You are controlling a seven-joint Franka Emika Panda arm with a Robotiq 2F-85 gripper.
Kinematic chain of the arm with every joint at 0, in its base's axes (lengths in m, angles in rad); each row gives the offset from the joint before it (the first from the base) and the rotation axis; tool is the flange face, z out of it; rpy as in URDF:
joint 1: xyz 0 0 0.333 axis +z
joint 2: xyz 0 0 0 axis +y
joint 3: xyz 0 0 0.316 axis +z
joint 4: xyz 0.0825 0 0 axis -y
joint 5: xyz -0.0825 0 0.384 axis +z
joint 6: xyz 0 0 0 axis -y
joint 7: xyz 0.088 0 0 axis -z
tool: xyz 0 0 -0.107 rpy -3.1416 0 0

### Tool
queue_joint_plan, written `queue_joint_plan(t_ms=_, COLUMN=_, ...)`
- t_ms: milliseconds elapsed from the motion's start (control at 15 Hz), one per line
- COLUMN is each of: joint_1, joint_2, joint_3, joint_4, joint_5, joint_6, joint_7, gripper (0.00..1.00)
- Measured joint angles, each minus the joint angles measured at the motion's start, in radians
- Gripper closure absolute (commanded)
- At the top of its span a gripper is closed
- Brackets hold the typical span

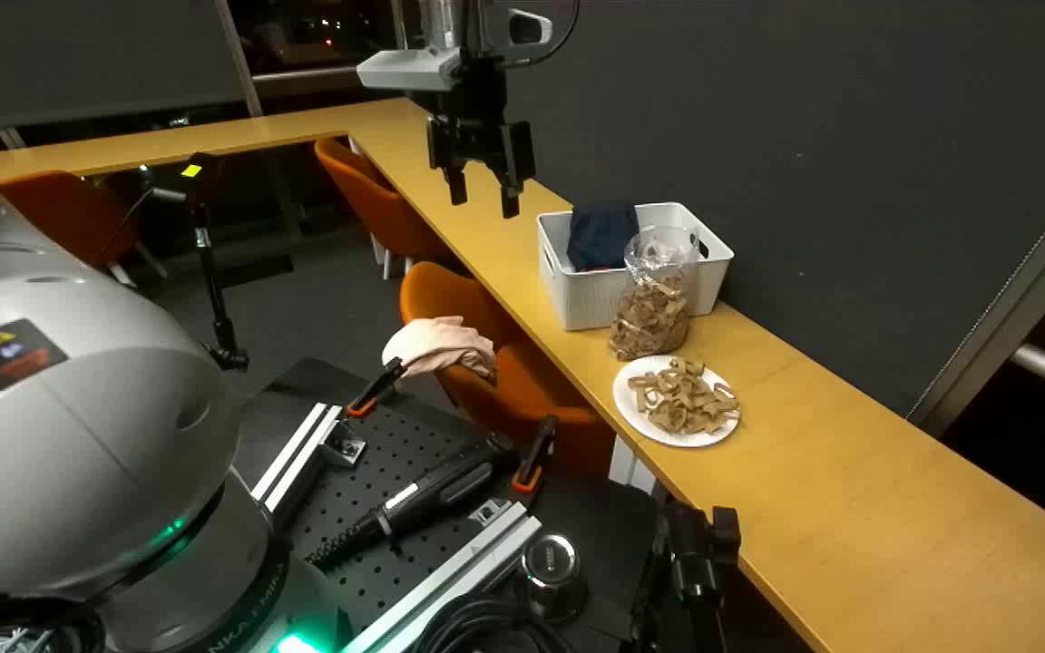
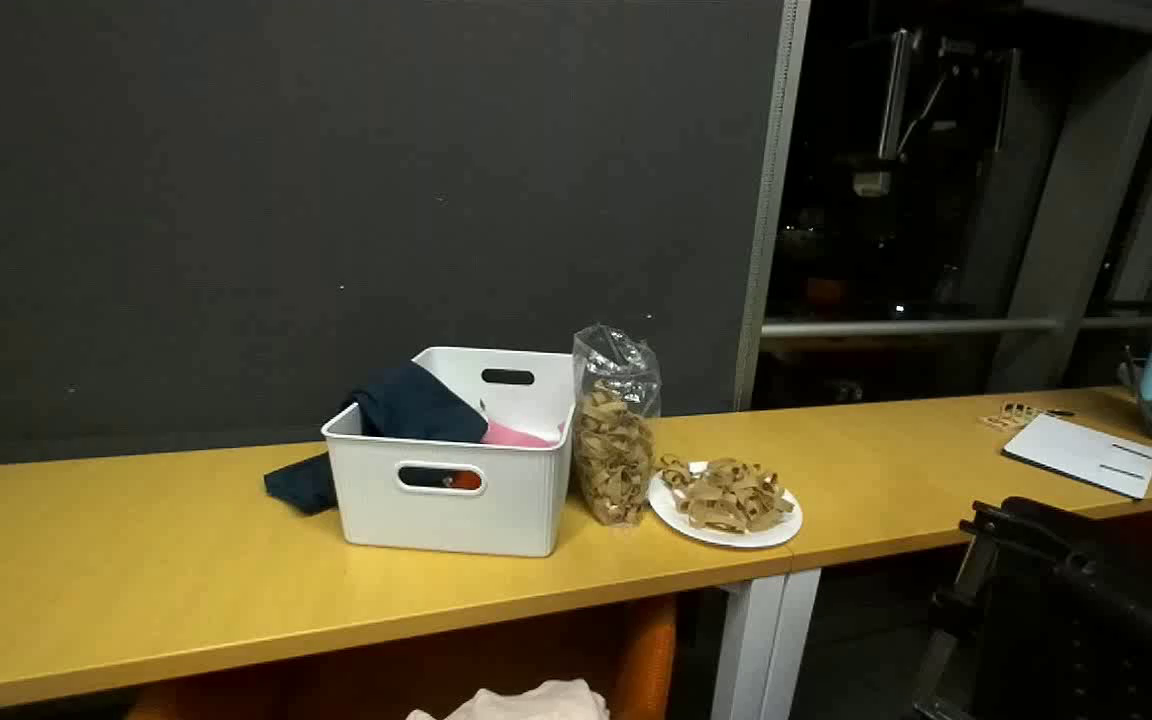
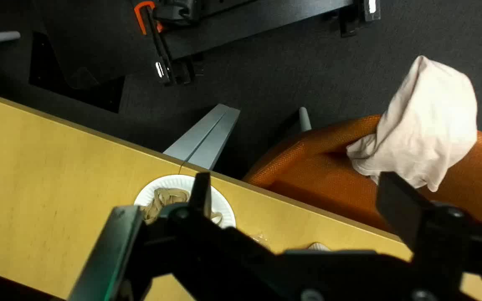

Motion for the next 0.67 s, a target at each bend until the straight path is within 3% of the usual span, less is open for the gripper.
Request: queue_joint_plan(t_ms=667, joint_1=0.002, joint_2=0.002, joint_3=-0.008, joint_4=0.007, joint_5=-0.010, joint_6=0.011, joint_7=0.000, gripper=0.00)
